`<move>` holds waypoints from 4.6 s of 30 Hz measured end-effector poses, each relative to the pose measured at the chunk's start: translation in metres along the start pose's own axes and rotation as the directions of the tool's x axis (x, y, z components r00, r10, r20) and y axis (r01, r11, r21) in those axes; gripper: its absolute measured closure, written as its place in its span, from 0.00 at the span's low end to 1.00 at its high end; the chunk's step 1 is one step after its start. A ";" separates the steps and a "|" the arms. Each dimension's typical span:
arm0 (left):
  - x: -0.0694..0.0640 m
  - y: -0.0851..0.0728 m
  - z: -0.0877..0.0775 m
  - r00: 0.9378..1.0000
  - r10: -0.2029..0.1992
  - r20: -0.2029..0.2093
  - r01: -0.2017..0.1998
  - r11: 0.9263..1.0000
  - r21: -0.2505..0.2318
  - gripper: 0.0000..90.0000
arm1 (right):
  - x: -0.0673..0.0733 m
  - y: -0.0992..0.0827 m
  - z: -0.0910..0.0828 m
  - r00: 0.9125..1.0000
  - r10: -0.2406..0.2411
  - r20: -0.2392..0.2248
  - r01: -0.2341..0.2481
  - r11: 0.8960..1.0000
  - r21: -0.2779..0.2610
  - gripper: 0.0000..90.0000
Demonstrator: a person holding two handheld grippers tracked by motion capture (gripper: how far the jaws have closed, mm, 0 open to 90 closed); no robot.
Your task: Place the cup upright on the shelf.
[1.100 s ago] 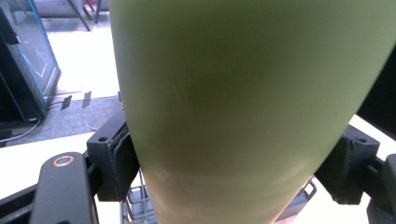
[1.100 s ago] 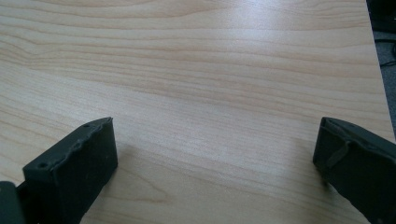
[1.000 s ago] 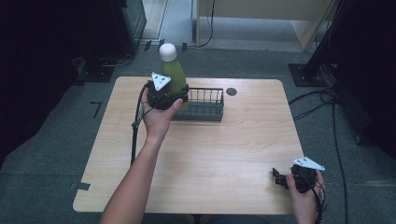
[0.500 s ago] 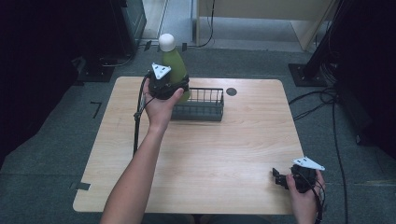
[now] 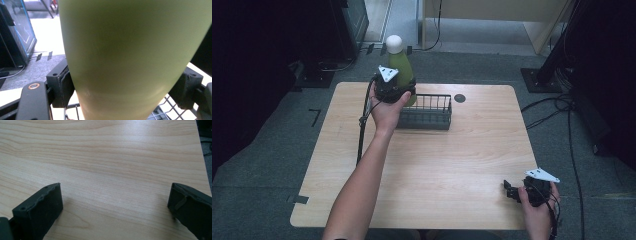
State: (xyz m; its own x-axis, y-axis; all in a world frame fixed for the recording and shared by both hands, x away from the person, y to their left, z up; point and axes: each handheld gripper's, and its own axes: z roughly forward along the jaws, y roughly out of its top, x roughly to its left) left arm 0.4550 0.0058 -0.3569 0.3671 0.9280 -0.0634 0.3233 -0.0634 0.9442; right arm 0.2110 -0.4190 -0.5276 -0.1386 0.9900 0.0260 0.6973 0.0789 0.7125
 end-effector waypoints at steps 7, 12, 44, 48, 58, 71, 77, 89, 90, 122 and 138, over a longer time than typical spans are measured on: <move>-0.001 -0.005 0.008 1.000 0.006 -0.007 -0.006 1.000 0.018 0.23 | 0.000 0.000 0.000 1.000 0.001 0.000 -0.001 1.000 0.000 0.00; -0.003 -0.010 0.012 1.000 0.018 -0.016 -0.018 0.999 0.032 0.23 | 0.000 0.000 0.000 1.000 0.000 0.000 0.000 1.000 0.000 0.00; -0.001 -0.046 0.021 0.995 0.069 -0.065 -0.062 0.992 0.111 0.23 | 0.001 0.000 0.000 1.000 -0.009 -0.011 0.009 1.000 0.001 0.00; -0.001 -0.049 0.020 0.995 0.074 -0.063 -0.068 0.993 0.097 0.23 | 0.001 0.000 0.000 1.000 -0.009 -0.011 0.009 1.000 0.001 0.00; 0.003 -0.047 0.018 0.996 0.080 -0.033 -0.076 0.990 0.116 0.22 | 0.001 0.000 0.000 1.000 -0.009 -0.011 0.009 1.000 0.001 0.00; 0.006 -0.040 0.009 0.998 0.062 -0.015 -0.060 0.993 0.098 0.14 | 0.001 0.000 0.000 1.000 -0.009 -0.011 0.009 1.000 0.001 0.00; 0.006 -0.039 0.004 0.998 0.068 -0.006 -0.067 0.993 0.097 0.14 | 0.001 0.000 0.000 1.000 -0.009 -0.011 0.009 1.000 0.001 0.00; 0.008 -0.037 -0.001 0.998 0.069 -0.010 -0.068 0.992 0.107 0.20 | 0.001 0.000 0.000 1.000 -0.009 -0.011 0.009 1.000 0.001 0.00; 0.009 -0.036 -0.001 0.998 0.065 -0.009 -0.063 0.993 0.103 0.21 | 0.001 0.000 0.000 1.000 -0.009 -0.010 0.009 1.000 0.001 0.00; 0.016 -0.053 -0.043 0.996 0.059 0.061 -0.066 0.990 0.124 0.03 | 0.001 0.000 0.000 1.000 -0.009 -0.010 0.009 1.000 0.001 0.00; 0.026 -0.078 -0.076 0.997 0.052 0.049 -0.058 0.989 0.138 0.03 | 0.001 0.000 0.000 1.000 -0.009 -0.010 0.009 1.000 0.001 0.00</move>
State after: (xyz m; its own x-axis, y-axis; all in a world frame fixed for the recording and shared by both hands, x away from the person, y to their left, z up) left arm 0.3729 0.0633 -0.4080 0.4259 0.9043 -0.0305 0.4184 -0.1670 0.8928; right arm 0.2111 -0.4180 -0.5276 -0.1522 0.9880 0.0269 0.6964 0.0879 0.7122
